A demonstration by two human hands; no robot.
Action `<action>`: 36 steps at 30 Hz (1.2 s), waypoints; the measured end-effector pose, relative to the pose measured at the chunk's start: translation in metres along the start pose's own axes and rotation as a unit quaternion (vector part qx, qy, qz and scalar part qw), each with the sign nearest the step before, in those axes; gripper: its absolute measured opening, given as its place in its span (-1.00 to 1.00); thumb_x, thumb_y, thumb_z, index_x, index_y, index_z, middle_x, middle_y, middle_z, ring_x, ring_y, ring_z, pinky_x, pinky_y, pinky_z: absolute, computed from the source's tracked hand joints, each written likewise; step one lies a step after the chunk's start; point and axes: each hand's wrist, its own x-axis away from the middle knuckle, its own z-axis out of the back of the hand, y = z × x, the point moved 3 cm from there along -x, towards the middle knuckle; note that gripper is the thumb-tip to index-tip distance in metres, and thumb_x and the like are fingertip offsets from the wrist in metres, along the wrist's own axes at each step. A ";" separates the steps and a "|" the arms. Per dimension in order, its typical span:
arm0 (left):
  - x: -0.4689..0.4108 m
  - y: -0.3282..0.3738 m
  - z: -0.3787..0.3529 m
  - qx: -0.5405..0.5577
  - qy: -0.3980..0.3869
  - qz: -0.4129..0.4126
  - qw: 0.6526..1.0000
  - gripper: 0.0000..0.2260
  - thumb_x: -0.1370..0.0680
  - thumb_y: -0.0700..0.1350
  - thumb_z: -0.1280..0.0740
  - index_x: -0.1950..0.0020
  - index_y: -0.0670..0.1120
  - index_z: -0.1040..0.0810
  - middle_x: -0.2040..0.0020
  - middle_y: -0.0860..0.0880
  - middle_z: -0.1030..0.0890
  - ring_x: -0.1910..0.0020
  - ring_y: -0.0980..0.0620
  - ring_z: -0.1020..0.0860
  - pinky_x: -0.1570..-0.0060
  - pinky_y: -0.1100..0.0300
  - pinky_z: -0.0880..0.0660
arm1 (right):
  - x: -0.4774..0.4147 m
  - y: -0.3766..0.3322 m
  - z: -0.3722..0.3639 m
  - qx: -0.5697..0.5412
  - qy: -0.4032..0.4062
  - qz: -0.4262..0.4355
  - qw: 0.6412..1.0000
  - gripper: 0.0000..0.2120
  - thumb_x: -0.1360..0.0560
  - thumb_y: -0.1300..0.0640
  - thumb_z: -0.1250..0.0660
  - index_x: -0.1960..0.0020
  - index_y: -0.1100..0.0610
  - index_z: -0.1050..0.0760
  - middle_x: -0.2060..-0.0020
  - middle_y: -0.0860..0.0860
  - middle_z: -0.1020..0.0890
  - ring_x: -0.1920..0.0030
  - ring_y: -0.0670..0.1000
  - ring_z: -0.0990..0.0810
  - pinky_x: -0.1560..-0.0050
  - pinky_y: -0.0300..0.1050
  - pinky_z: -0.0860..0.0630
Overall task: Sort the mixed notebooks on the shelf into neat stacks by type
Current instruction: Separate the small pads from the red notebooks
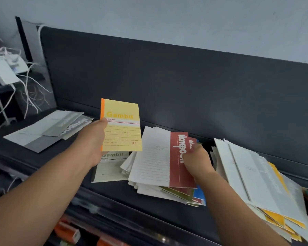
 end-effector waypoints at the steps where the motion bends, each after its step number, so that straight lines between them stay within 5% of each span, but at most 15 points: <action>1: 0.001 -0.001 -0.004 -0.002 -0.011 0.004 1.000 -0.81 -0.65 0.02 -0.19 0.08 0.04 -0.53 0.08 -0.03 -0.63 0.10 -0.05 -0.59 0.08 0.01 -0.54 | 0.004 -0.006 0.001 0.022 0.001 0.019 1.000 -0.80 -0.54 0.31 -0.17 -0.08 0.19 -0.52 0.04 0.07 -0.67 0.11 0.08 -0.64 0.20 -0.15 -0.57; 3: 0.005 -0.004 -0.014 -0.004 -0.037 0.013 0.999 -0.83 -0.64 0.02 -0.20 0.02 0.02 -0.55 0.09 -0.04 -0.64 0.12 -0.05 -0.59 0.18 0.06 -0.50 | 0.013 -0.014 0.003 0.023 -0.002 0.050 0.998 -0.77 -0.55 0.30 -0.17 -0.13 0.20 -0.53 0.05 0.06 -0.66 0.14 0.07 -0.62 0.28 -0.17 -0.53; 6: 0.016 -0.009 -0.035 -0.011 -0.080 0.025 0.996 -0.83 -0.64 -0.01 -0.22 0.00 -0.03 -0.56 0.12 -0.06 -0.64 0.16 -0.05 -0.59 0.25 0.10 -0.49 | 0.029 -0.022 0.009 -0.047 -0.037 0.061 0.996 -0.70 -0.60 0.17 -0.18 -0.30 0.19 -0.48 -0.02 0.18 -0.63 0.12 0.07 -0.60 -0.05 0.12 -0.58; 11: 0.043 -0.022 -0.086 -0.019 -0.156 0.042 0.987 -0.82 -0.63 0.00 -0.24 -0.01 -0.04 -0.59 0.06 -0.08 -0.67 0.08 -0.07 -0.62 0.03 0.01 -0.55 | 0.043 -0.014 0.036 -0.180 -0.105 0.047 0.977 -0.74 -0.63 0.11 -0.21 -0.28 0.06 -0.52 0.00 -0.01 -0.71 0.03 0.01 -0.70 0.03 -0.05 -0.65; 20: 0.108 -0.057 -0.197 -0.115 -0.289 -0.029 0.950 -0.85 -0.64 -0.05 -0.21 -0.05 0.04 -0.58 -0.02 0.00 -0.67 -0.03 -0.04 -0.61 -0.15 -0.07 -0.52 | 0.057 0.057 0.149 -0.194 0.014 0.009 0.981 -0.76 -0.59 0.27 -0.24 -0.16 0.01 -0.53 0.00 0.09 -0.65 0.04 0.05 -0.65 0.15 -0.12 -0.60; 26: 0.153 -0.080 -0.266 -0.204 -0.337 -0.131 0.910 -0.86 -0.60 -0.10 -0.26 -0.14 -0.02 -0.53 0.00 -0.01 -0.65 0.07 0.04 -0.62 0.00 0.07 -0.54 | 0.067 0.116 0.237 -0.195 0.088 -0.011 0.977 -0.76 -0.59 0.30 -0.23 -0.06 0.00 -0.56 0.00 0.03 -0.68 0.00 0.08 -0.64 0.14 -0.11 -0.55; 31: 0.179 -0.099 -0.305 -0.363 -0.335 -0.280 0.823 -0.74 -0.60 -0.02 -0.23 -0.29 0.05 -0.42 -0.08 0.11 -0.54 -0.08 0.06 -0.52 -0.04 0.14 -0.43 | 0.070 0.163 0.311 -0.156 0.169 -0.061 0.971 -0.75 -0.61 0.28 -0.21 -0.17 0.03 -0.53 0.02 0.05 -0.65 0.00 0.06 -0.63 0.10 -0.09 -0.58; 36: 0.198 -0.115 -0.326 -0.487 -0.297 -0.412 0.711 -0.64 -0.61 -0.01 -0.20 -0.41 0.01 -0.34 -0.35 0.01 -0.44 -0.32 -0.01 -0.40 -0.23 0.07 -0.38 | 0.071 0.202 0.356 -0.074 0.204 -0.095 0.972 -0.70 -0.60 0.31 -0.16 -0.22 0.10 -0.54 0.01 0.05 -0.62 0.06 0.06 -0.59 0.19 -0.10 -0.59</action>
